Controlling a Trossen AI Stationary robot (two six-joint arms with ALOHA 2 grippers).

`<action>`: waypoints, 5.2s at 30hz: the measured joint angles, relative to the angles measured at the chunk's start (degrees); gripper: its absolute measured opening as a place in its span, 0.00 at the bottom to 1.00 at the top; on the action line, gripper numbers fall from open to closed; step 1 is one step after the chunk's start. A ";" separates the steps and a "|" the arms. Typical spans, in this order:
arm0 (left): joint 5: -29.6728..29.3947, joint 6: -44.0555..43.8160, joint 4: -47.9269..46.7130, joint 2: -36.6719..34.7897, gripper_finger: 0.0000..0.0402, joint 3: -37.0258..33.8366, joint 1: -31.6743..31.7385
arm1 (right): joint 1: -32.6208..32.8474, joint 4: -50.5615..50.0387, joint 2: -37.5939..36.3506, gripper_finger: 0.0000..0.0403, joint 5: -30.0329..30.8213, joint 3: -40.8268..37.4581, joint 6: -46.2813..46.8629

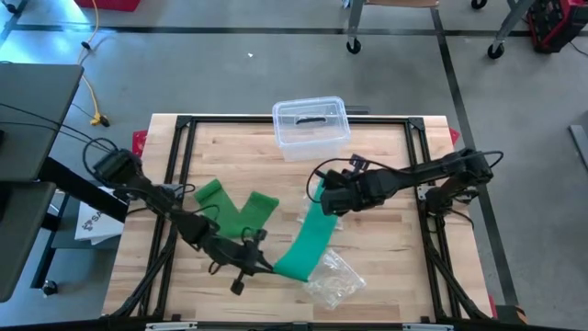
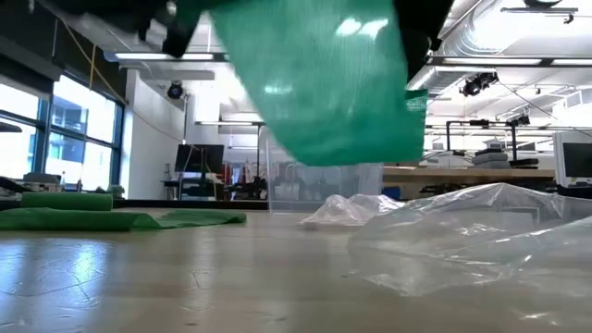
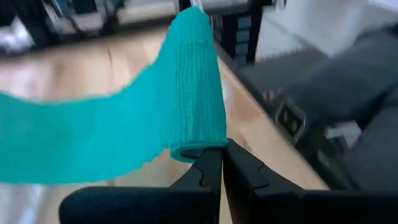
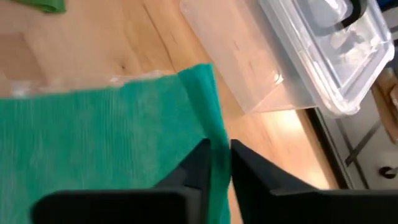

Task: Roll bandage
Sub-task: Roll the blue bandage

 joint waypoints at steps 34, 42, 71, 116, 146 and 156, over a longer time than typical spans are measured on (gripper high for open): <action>-32.70 2.69 -36.42 2.09 0.00 22.42 -2.33 | 34.15 13.26 -7.27 0.43 7.43 0.58 0.60; -32.39 5.15 -39.58 9.25 0.00 28.95 -0.92 | 41.07 42.64 -13.30 0.41 17.95 -19.21 2.34; -25.18 -0.03 -39.12 9.30 0.00 29.31 1.46 | 29.19 60.37 -10.08 0.41 5.21 -25.85 -4.70; -14.31 -0.02 8.64 7.75 0.26 13.11 2.32 | 32.94 70.66 -8.26 0.00 8.26 -25.87 -18.01; -23.78 21.28 7.36 -5.28 0.01 15.30 0.87 | 38.17 61.83 -21.48 0.38 18.28 -25.78 -20.71; -23.92 35.00 -10.47 -4.15 0.01 31.46 3.94 | 39.51 59.64 -17.25 0.39 14.72 -25.76 -18.13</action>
